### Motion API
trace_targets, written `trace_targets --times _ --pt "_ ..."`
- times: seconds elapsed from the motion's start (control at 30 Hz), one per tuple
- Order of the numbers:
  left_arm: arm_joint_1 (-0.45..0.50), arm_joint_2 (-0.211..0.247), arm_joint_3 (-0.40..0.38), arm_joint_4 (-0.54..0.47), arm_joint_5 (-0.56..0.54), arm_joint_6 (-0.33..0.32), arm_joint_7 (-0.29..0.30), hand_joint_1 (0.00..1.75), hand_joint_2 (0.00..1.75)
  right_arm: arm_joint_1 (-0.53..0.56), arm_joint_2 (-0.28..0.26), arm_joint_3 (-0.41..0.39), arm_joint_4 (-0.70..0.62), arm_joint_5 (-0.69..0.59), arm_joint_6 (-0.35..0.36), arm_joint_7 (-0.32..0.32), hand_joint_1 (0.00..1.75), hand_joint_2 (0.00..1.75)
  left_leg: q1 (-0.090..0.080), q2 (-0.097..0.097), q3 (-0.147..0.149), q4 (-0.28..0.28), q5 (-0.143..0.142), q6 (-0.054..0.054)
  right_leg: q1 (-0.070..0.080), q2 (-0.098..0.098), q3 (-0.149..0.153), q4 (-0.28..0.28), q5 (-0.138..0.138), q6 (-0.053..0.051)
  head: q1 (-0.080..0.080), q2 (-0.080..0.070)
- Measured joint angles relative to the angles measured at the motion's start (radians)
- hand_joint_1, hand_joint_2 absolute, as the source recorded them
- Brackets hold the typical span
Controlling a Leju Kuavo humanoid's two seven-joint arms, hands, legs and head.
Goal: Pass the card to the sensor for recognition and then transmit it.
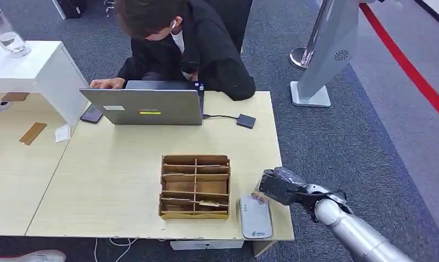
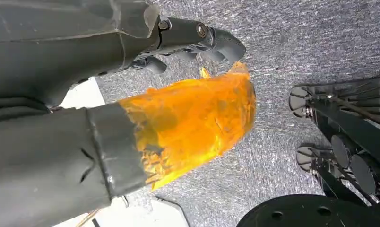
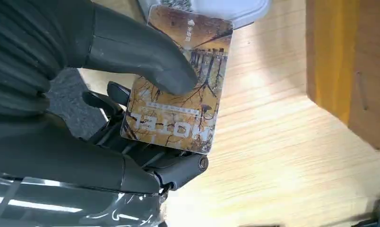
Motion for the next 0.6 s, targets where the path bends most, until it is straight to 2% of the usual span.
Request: trace_targets --times 0.23,0.6 --pt "0.001 0.003 0.008 0.000 -0.005 0.000 -0.002 0.00 0.00 0.013 -0.035 -0.013 -0.008 -0.005 0.000 0.000 1.75 1.75 0.000 0.000 0.000 0.000 0.000 0.000 0.000 0.000 0.000 0.000 0.000 0.000 0.000 0.000" --pt "0.001 0.004 0.017 0.000 -0.005 0.000 -0.002 0.00 0.00 0.017 -0.046 -0.014 -0.011 -0.005 0.000 0.000 1.75 1.75 0.000 0.000 0.000 0.000 0.000 0.000 0.000 0.000 0.000 0.000 0.000 0.000 0.000 0.000"
